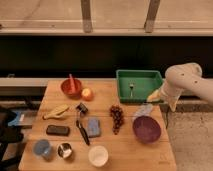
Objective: Place grapes in paper cup
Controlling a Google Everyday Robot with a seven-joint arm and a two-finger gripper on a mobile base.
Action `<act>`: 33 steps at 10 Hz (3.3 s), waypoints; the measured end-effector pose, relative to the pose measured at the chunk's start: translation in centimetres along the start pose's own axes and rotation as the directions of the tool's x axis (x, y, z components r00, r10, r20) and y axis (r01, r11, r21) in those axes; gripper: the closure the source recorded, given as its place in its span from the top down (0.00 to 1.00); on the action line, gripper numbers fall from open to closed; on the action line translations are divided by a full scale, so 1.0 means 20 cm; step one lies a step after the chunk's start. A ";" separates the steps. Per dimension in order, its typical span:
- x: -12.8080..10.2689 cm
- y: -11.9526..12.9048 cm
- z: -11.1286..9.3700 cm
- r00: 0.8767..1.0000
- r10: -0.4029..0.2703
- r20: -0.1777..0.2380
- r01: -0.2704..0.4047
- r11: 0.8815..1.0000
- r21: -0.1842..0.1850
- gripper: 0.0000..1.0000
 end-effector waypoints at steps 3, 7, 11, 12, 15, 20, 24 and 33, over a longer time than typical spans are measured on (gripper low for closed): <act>0.00 0.00 0.00 1.000 0.000 0.000 0.000 1.000 0.000 0.80; 0.00 0.00 0.00 1.000 0.000 -0.001 0.000 1.000 0.000 0.80; 0.00 0.00 0.01 1.000 0.000 -0.002 0.000 1.000 0.000 0.80; 0.00 0.00 0.01 1.000 0.000 -0.002 0.000 1.000 0.000 0.80; 0.00 0.00 0.00 1.000 0.001 -0.002 -0.001 1.000 0.000 0.80; 0.00 0.00 0.00 1.000 -0.005 0.000 0.005 1.000 0.002 0.80; 0.07 0.15 -0.04 0.990 -0.138 0.026 0.139 0.990 -0.026 0.80; 0.70 0.93 -0.11 0.793 -0.606 0.061 0.608 0.780 -0.152 0.80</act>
